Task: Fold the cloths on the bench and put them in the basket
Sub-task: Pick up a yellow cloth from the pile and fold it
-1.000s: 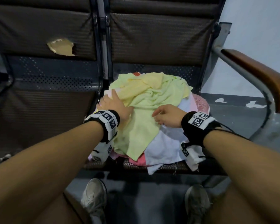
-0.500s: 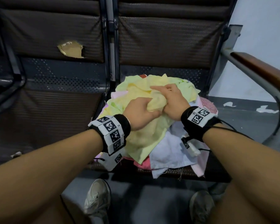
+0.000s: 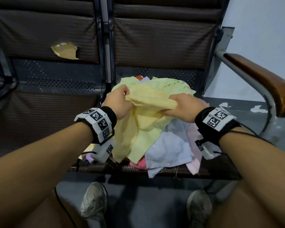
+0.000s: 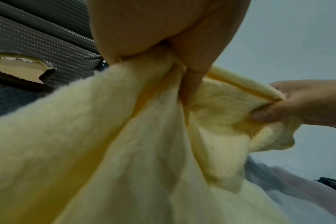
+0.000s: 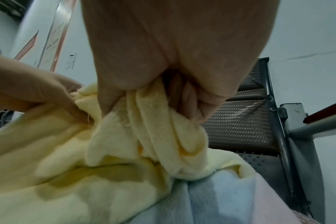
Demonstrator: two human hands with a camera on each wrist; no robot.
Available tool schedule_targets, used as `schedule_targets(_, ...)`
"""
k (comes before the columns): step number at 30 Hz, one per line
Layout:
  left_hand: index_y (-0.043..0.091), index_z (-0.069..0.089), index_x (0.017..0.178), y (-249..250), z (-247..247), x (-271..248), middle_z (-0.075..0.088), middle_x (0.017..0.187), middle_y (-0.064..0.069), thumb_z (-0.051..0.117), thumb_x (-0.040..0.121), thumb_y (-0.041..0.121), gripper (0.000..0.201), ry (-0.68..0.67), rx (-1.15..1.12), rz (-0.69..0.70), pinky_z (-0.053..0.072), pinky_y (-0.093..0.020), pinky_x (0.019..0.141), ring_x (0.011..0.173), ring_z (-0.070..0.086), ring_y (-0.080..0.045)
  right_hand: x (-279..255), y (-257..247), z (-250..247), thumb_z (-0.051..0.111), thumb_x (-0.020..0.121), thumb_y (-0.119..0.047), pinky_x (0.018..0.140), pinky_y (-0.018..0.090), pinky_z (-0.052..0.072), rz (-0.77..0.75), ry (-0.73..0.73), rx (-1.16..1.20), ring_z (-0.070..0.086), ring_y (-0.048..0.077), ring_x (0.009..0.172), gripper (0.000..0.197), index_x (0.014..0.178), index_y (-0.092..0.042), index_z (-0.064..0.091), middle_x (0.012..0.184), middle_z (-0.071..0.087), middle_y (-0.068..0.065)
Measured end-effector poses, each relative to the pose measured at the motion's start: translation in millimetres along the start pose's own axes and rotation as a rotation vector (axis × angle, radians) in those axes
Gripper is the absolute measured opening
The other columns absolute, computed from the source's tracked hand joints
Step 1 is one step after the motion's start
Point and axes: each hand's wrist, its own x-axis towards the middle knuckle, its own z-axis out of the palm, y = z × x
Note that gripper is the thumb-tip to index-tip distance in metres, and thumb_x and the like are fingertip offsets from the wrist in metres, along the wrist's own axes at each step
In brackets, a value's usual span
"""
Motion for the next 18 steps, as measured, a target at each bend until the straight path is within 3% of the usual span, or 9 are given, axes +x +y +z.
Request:
schedule_targets(3, 0.027, 0.050, 0.105, 14.3, 13.6, -14.5, 0.064, 0.086, 0.006, 0.087, 0.064, 0.045, 0.059, -0.266, -0.047, 0.086, 0.048, -0.030, 0.066, 0.077, 0.060, -0.014, -4.3, -1.7, 3.4, 0.068, 0.084, -0.057, 0.071, 0.034, 0.049, -0.075, 0.084, 0.046, 0.062, 0.017, 0.082, 0.039, 0.093, -0.020, 0.072, 0.085, 0.069, -0.002)
schedule_targets(5, 0.031, 0.053, 0.111, 22.1, 25.5, -23.5, 0.062, 0.088, 0.009, 0.084, 0.069, 0.050, 0.055, -0.356, -0.067, 0.153, 0.049, -0.028, 0.070, 0.078, 0.060, -0.011, -6.2, -4.6, 7.4, 0.071, 0.084, -0.053, 0.077, 0.036, 0.048, -0.130, 0.094, 0.090, 0.061, 0.018, 0.086, 0.040, 0.099, -0.016, 0.070, 0.091, 0.068, 0.001)
schedule_targets(8, 0.024, 0.061, 0.092, 29.4, 30.1, -22.1, 0.054, 0.069, 0.008, 0.067, 0.088, 0.048, 0.026, -0.263, -0.063, 0.210, 0.037, -0.029, 0.058, 0.063, 0.049, -0.013, -8.7, 1.1, 12.7, 0.075, 0.083, -0.044, 0.074, 0.035, 0.046, -0.138, 0.032, 0.138, 0.061, 0.017, 0.085, 0.031, 0.099, -0.021, 0.060, 0.090, 0.066, -0.004)
schedule_targets(11, 0.019, 0.051, 0.074, 29.0, 23.7, -13.2, 0.046, 0.064, 0.008, 0.065, 0.091, 0.045, 0.034, -0.126, -0.127, 0.203, 0.032, -0.026, 0.054, 0.060, 0.042, -0.011, -6.9, 18.4, 11.3, 0.073, 0.082, -0.051, 0.066, 0.030, 0.041, -0.009, -0.045, 0.028, 0.060, 0.017, 0.080, 0.027, 0.086, -0.030, 0.056, 0.078, 0.061, -0.011)
schedule_targets(13, 0.019, 0.043, 0.069, 25.4, 20.6, -10.1, 0.043, 0.063, 0.007, 0.068, 0.090, 0.043, 0.040, -0.130, -0.153, 0.197, 0.031, -0.025, 0.054, 0.059, 0.039, -0.012, -5.6, 28.1, 8.4, 0.071, 0.076, -0.063, 0.065, 0.029, 0.039, 0.099, -0.087, -0.125, 0.058, 0.016, 0.081, 0.037, 0.084, -0.029, 0.059, 0.074, 0.058, -0.015)
schedule_targets(16, 0.020, 0.034, 0.065, 19.2, 18.3, -9.0, 0.038, 0.063, 0.007, 0.075, 0.085, 0.033, 0.048, -0.193, -0.169, 0.216, 0.030, -0.031, 0.059, 0.060, 0.033, -0.014, -0.9, 34.1, 2.0, 0.069, 0.072, -0.067, 0.071, 0.031, 0.043, 0.202, -0.095, -0.399, 0.061, 0.023, 0.094, 0.058, 0.113, -0.026, 0.068, 0.098, 0.067, -0.004)
schedule_targets(18, 0.022, 0.042, 0.069, 16.4, 15.9, -8.8, 0.044, 0.068, 0.009, 0.084, 0.075, 0.034, 0.045, -0.207, -0.128, 0.211, 0.033, -0.029, 0.058, 0.062, 0.038, -0.013, 4.2, 36.0, -6.9, 0.069, 0.074, -0.057, 0.069, 0.032, 0.044, 0.295, 0.033, -0.432, 0.064, 0.029, 0.091, 0.045, 0.103, -0.022, 0.071, 0.103, 0.071, 0.005)
